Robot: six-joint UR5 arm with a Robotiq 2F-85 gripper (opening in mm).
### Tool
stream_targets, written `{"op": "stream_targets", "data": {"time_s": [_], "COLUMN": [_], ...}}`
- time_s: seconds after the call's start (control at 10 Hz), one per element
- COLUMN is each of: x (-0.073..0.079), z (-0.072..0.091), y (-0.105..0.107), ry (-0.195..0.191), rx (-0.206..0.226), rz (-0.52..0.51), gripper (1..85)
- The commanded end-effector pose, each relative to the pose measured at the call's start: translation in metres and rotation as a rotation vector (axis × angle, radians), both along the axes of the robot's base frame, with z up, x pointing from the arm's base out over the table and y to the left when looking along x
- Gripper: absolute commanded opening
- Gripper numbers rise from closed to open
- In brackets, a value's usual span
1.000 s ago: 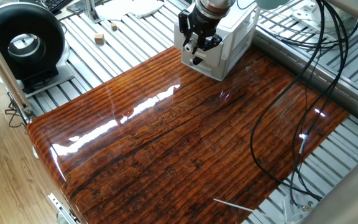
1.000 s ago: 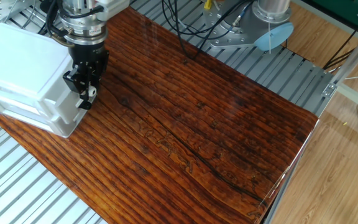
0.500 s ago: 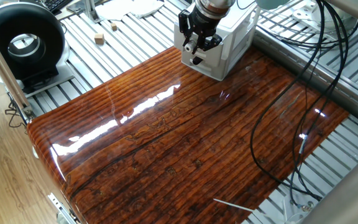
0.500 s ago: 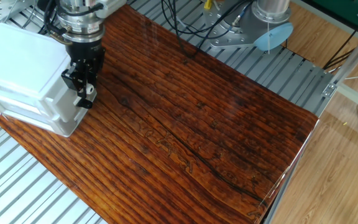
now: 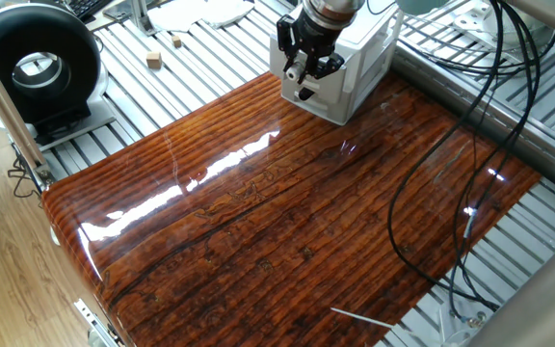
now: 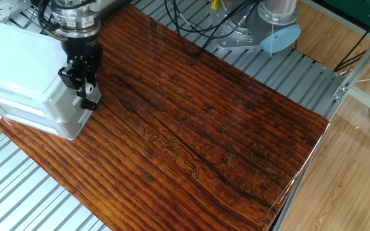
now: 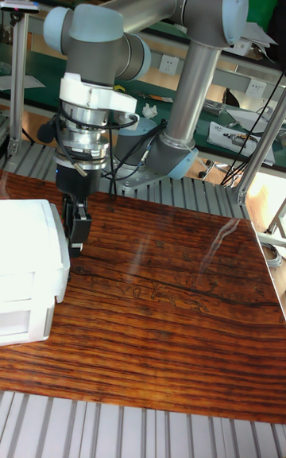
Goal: Grasp the handle and close the drawer
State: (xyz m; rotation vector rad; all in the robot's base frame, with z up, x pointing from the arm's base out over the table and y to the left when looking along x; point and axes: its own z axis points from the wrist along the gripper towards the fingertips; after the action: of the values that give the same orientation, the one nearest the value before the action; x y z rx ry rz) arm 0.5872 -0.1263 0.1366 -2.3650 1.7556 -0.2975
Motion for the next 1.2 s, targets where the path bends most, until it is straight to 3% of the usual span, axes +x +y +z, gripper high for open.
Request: {"op": "stream_targets", "data": {"time_s": [0.0,0.4,0.5,0.6,0.9,1.1], "x": [0.002,0.002,-0.001,0.0,0.001,-0.005], "z": [0.002,0.001,0.001,0.002,0.002,0.002], "y": [-0.009,-0.008,-0.001,0.001,0.003,0.009], "ry": [-0.008,-0.003,0.02,0.025,0.022,0.04], "rx": [0.003,0.003,0.016,0.015,0.032,0.062], "rz": [0.007,-0.003,-0.005,-0.006,-0.012,-0.027], "gripper": [42.3,43.0,55.3,60.0,65.7,66.0]}}
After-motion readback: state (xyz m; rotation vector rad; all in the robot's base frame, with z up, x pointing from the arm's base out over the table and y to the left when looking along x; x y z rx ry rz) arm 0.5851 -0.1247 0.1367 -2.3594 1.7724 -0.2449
